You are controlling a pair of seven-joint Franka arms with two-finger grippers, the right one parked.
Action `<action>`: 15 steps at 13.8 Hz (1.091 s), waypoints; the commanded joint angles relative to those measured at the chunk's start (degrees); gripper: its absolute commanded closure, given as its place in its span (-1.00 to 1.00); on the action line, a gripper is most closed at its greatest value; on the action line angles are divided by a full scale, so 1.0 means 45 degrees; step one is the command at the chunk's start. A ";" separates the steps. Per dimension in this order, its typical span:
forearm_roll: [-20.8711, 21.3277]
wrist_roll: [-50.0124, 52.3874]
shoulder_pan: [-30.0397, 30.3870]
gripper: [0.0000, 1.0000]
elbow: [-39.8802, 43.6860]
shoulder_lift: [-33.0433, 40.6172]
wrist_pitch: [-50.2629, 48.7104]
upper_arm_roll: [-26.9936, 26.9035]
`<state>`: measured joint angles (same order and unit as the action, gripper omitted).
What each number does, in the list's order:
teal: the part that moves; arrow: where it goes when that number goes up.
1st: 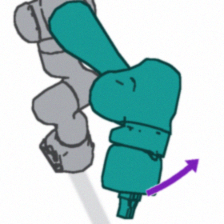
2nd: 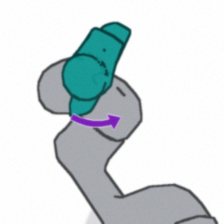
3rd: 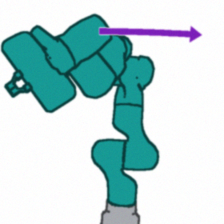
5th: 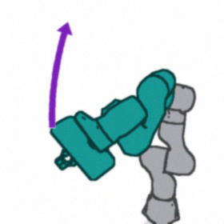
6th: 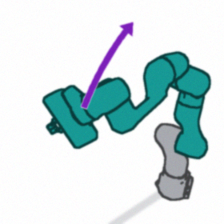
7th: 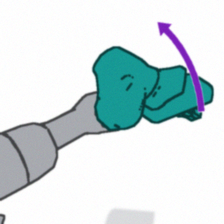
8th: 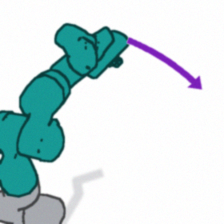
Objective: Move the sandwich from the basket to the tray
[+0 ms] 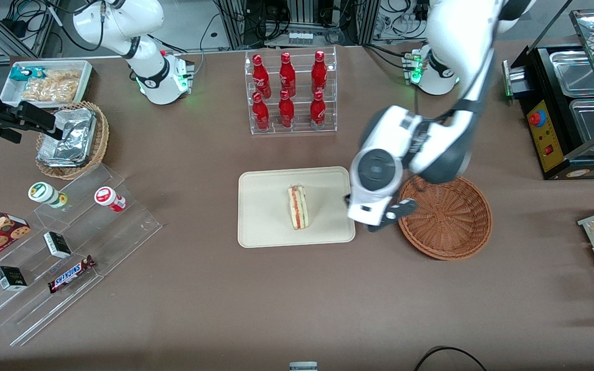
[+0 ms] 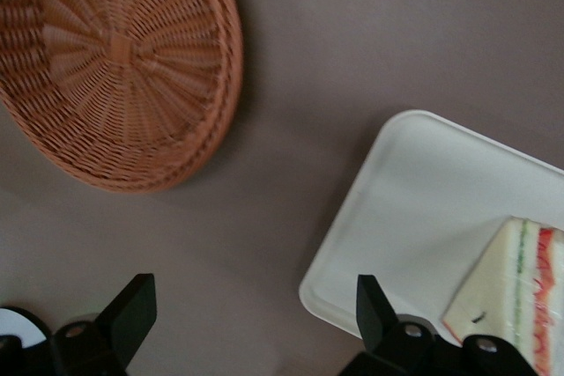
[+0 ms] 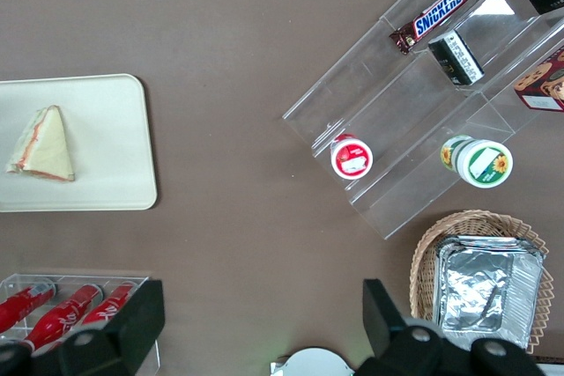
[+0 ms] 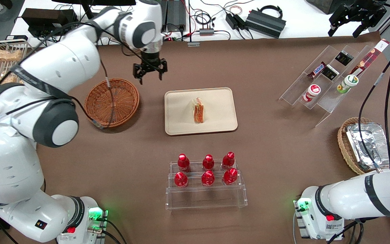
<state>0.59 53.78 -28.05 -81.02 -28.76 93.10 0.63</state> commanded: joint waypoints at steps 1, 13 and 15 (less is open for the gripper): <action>0.0103 -0.1651 0.1033 -1.00 -0.1951 0.1894 -0.0006 0.0114; 0.0083 -0.9308 0.6522 -1.00 -0.4182 0.6662 -0.2582 0.1930; 0.0083 -1.0598 0.7342 -1.00 -0.3930 0.7035 -0.2934 0.2105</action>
<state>0.64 10.83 1.35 -98.01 0.13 81.13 8.25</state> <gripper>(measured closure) 0.000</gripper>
